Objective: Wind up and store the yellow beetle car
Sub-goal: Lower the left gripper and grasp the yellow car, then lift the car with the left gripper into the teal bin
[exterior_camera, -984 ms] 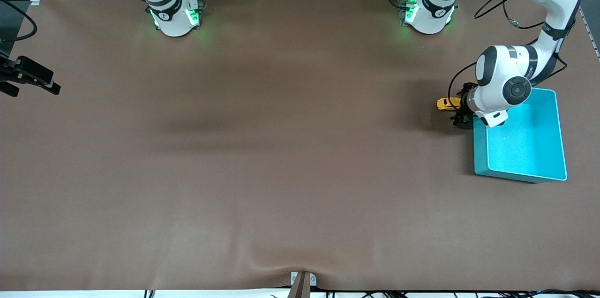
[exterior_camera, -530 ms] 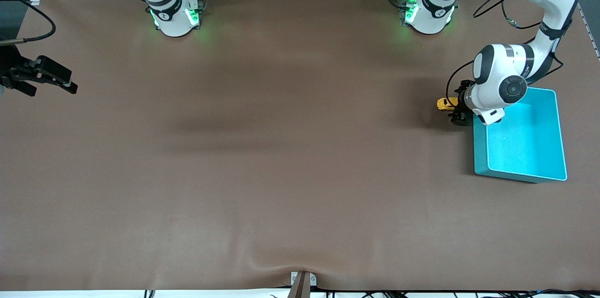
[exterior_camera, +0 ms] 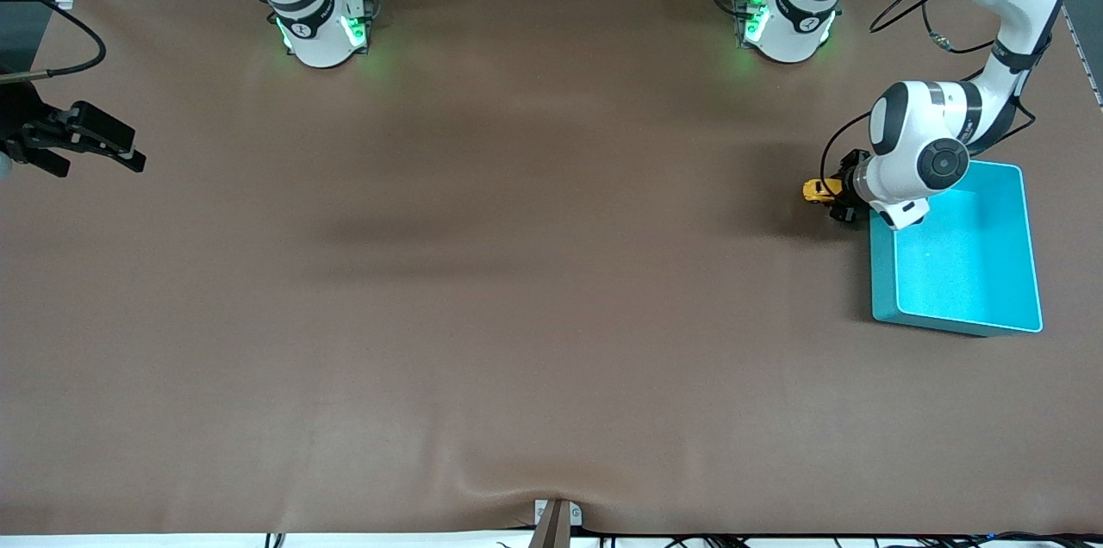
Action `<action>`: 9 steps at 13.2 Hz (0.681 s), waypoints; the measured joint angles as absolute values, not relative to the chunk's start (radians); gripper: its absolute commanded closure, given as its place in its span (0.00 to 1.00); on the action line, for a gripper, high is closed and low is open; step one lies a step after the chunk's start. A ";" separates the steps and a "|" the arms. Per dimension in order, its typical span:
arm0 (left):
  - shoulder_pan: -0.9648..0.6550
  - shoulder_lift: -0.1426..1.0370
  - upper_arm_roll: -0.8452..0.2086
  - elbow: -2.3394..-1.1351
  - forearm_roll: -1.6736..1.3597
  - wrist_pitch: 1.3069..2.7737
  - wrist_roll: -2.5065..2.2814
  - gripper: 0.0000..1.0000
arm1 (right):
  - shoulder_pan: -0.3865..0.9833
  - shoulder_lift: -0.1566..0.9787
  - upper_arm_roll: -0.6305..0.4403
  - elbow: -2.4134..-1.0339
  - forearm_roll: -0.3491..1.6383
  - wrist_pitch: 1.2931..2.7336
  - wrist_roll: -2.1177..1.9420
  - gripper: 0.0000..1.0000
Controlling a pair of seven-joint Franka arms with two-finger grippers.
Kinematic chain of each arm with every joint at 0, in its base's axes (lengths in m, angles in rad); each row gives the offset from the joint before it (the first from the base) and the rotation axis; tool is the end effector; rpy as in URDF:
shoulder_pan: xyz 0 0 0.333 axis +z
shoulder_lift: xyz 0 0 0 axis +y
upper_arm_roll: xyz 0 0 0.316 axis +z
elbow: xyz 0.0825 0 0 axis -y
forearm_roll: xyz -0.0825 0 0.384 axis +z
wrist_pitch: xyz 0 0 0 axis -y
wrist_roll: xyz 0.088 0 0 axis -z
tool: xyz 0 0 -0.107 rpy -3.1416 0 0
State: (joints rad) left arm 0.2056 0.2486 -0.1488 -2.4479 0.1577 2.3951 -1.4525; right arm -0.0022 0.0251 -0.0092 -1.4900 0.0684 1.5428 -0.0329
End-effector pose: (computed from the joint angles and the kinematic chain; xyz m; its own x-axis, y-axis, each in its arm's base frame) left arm 0.4497 0.0233 0.1809 0.1926 0.9813 -0.0030 0.9373 -0.1849 -0.2956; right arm 0.5602 0.0012 0.6463 0.9993 0.0233 0.0300 0.0253 -0.9974 -0.0671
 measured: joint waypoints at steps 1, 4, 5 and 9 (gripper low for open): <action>0.206 0.244 -0.150 -2.448 0.158 2.397 -1.461 0.95 | 0.000 0.024 -0.009 -1.489 0.068 1.542 -0.033 0.00; 0.205 0.239 -0.152 -2.446 0.158 2.403 -1.473 1.00 | 0.010 0.018 -0.002 -1.487 0.068 1.510 -0.033 0.00; 0.203 0.233 -0.154 -2.443 0.158 2.403 -1.473 1.00 | 0.011 0.015 -0.001 -1.486 0.068 1.495 -0.033 0.00; 0.179 0.169 -0.163 -2.427 0.158 2.347 -1.473 1.00 | 0.014 0.004 0.000 -1.479 0.063 1.486 -0.033 0.00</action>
